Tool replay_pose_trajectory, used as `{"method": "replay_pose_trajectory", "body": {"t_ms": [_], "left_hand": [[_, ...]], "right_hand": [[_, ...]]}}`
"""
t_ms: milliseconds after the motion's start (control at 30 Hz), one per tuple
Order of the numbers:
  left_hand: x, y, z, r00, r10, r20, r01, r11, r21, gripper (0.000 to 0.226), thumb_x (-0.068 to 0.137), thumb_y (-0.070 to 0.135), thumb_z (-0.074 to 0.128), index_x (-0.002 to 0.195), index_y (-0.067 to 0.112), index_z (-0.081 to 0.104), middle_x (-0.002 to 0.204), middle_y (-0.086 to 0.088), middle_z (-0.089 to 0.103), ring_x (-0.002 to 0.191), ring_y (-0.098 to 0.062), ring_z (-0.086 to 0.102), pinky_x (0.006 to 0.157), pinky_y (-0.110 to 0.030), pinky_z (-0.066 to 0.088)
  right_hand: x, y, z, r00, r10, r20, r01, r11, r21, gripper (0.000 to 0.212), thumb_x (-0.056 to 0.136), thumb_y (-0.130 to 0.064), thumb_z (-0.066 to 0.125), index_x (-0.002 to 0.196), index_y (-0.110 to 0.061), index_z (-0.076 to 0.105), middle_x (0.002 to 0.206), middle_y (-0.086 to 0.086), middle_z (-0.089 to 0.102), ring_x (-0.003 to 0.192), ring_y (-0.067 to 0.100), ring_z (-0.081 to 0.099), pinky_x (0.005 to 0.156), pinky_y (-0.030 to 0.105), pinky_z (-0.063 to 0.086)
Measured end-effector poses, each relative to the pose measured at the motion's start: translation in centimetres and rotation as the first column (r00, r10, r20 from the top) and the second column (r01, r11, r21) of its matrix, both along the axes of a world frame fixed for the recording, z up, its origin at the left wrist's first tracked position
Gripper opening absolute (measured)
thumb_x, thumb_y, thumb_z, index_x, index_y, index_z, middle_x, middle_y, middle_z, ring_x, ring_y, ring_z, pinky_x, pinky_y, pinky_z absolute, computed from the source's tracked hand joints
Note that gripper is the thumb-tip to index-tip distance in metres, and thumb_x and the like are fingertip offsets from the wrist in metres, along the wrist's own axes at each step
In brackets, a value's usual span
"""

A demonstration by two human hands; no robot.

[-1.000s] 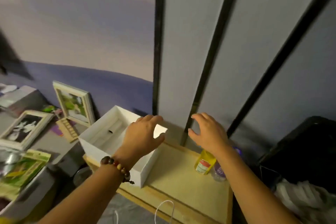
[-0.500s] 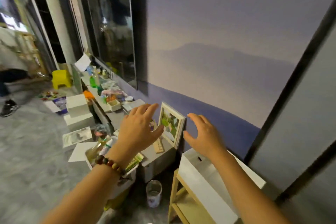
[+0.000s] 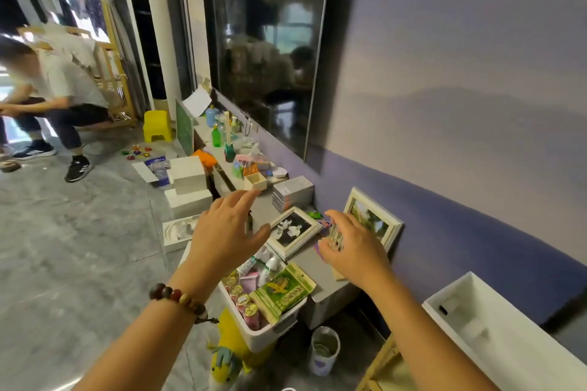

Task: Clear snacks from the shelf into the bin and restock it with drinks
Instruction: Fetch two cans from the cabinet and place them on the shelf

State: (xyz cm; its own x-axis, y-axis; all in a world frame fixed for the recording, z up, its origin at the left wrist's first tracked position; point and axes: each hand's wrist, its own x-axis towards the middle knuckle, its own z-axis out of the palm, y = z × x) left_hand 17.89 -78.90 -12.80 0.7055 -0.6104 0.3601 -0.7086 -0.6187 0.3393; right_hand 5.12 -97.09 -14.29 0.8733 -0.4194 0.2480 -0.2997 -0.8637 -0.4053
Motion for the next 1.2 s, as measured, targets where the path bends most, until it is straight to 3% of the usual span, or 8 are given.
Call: {"method": "replay_pose_trajectory", "body": {"t_ms": [200, 367, 700, 867, 1033, 1200], "left_hand": [[5.3, 2.6, -4.5, 0.995, 0.016, -0.102, -0.008, 0.997, 0.082, 0.062, 0.082, 0.050, 0.053, 0.136, 0.029, 0.033, 0.138, 0.001, 0.045, 0.121, -0.023, 0.045, 0.093, -0.038, 0.044], [9.7, 2.3, -9.3, 0.981, 0.029, -0.194, 0.004, 0.985, 0.170, 0.059, 0.081, 0.049, 0.054, 0.134, 0.031, 0.034, 0.138, 0.002, 0.045, 0.120, -0.022, 0.044, 0.092, -0.038, 0.045], [19.9, -5.3, -23.5, 0.933, 0.024, -0.359, 0.102, 0.939, 0.329, 0.059, 0.079, 0.044, 0.054, 0.134, 0.032, 0.035, 0.135, 0.002, 0.047, 0.119, -0.025, 0.045, 0.087, -0.041, 0.047], [23.0, -7.9, -32.3, 0.899, 0.051, -0.434, 0.174, 0.869, 0.463, 0.057, 0.079, 0.041, 0.055, 0.132, 0.032, 0.036, 0.137, 0.002, 0.044, 0.122, -0.024, 0.043, 0.090, -0.040, 0.043], [26.1, -9.1, -40.8, 0.890, 0.093, -0.447, 0.225, 0.762, 0.607, 0.058, 0.078, 0.025, 0.054, 0.131, 0.033, 0.033, 0.139, 0.000, 0.039, 0.125, -0.025, 0.039, 0.088, -0.038, 0.042], [28.3, -10.0, -47.6, 0.884, 0.008, -0.467, 0.358, 0.630, 0.689, 0.063, 0.080, 0.021, 0.055, 0.137, 0.028, 0.028, 0.144, -0.004, 0.032, 0.130, -0.027, 0.031, 0.094, -0.041, 0.044]], "right_hand": [[6.1, 2.3, -4.0, 0.991, 0.045, -0.125, -0.039, 0.998, 0.052, 0.057, 0.086, -0.038, 0.052, 0.137, -0.023, 0.032, 0.138, 0.002, 0.045, 0.120, 0.022, 0.048, 0.092, 0.037, 0.046], [11.0, 1.5, -8.9, 0.976, 0.084, -0.199, -0.060, 0.990, 0.125, 0.054, 0.087, -0.036, 0.054, 0.135, -0.022, 0.034, 0.132, 0.001, 0.049, 0.117, 0.018, 0.049, 0.089, 0.031, 0.043], [21.1, -3.8, -23.8, 0.916, 0.100, -0.389, 0.012, 0.961, 0.275, 0.052, 0.085, -0.037, 0.055, 0.133, -0.026, 0.037, 0.130, -0.001, 0.052, 0.116, 0.018, 0.051, 0.089, 0.033, 0.046], [23.5, -4.7, -32.3, 0.836, 0.136, -0.532, 0.045, 0.948, 0.314, 0.058, 0.084, -0.041, 0.053, 0.135, -0.026, 0.031, 0.136, -0.001, 0.047, 0.119, 0.022, 0.049, 0.092, 0.036, 0.046], [25.0, -3.4, -40.2, 0.757, 0.165, -0.632, 0.072, 0.940, 0.332, 0.056, 0.083, -0.043, 0.052, 0.133, -0.027, 0.031, 0.130, 0.002, 0.048, 0.117, 0.026, 0.048, 0.086, 0.036, 0.043], [26.6, -1.4, -46.4, 0.749, 0.179, -0.638, 0.086, 0.928, 0.362, 0.071, 0.080, -0.038, 0.058, 0.140, -0.032, 0.021, 0.142, 0.002, 0.040, 0.129, 0.026, 0.039, 0.098, 0.039, 0.038]]}}
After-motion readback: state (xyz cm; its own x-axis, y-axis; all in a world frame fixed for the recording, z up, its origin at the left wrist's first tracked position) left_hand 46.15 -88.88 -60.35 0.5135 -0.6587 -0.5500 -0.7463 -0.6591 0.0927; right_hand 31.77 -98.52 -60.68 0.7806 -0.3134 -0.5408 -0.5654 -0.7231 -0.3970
